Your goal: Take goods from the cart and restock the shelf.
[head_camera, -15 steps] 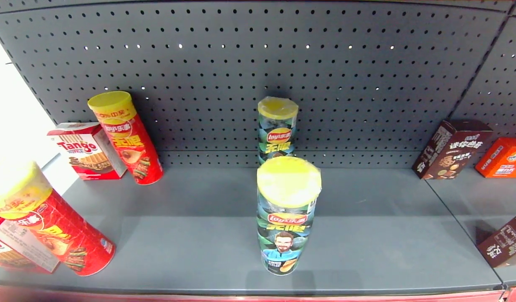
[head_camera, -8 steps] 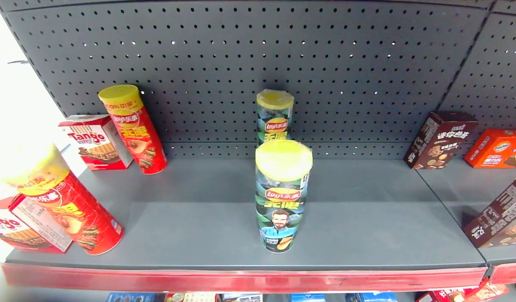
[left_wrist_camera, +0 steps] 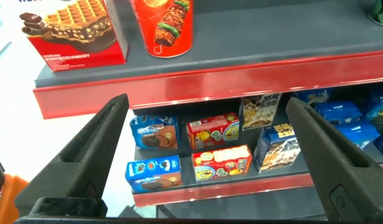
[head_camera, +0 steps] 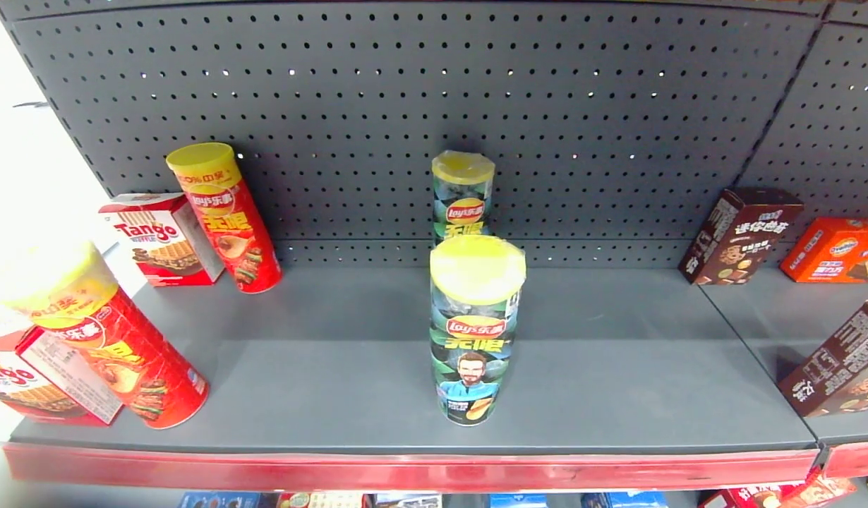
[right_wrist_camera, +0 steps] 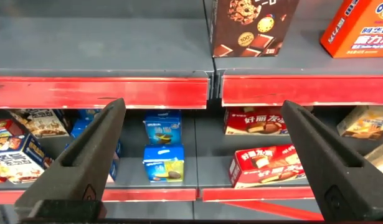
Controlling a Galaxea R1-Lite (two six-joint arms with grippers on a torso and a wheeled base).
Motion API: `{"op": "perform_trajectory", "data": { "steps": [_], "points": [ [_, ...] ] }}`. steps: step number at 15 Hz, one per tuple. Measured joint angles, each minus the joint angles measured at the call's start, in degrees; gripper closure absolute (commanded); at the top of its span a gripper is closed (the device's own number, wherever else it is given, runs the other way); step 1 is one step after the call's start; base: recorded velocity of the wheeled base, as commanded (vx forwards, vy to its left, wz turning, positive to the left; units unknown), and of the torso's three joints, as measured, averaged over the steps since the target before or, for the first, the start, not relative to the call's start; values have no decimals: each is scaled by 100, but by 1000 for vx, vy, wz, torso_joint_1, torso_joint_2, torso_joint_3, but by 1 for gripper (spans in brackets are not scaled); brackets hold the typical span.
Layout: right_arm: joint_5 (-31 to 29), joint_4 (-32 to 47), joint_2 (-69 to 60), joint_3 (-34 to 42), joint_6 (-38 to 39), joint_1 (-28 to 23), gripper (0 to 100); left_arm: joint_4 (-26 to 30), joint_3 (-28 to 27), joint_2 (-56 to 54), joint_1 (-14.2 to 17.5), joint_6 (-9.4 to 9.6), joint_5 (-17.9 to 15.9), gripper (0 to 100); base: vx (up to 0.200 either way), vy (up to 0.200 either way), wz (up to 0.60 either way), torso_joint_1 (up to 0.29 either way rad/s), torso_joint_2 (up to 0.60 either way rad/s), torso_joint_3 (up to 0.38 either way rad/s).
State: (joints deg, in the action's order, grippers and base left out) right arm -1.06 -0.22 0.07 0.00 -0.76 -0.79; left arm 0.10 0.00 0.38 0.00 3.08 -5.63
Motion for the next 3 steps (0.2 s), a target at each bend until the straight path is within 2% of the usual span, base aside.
{"op": "perform_trajectory", "data": {
  "steps": [3],
  "points": [
    [0,0,0,0,7,0,0,0,0,0,0,0,0,0,0,0,0,0,0,0]
  ]
}}
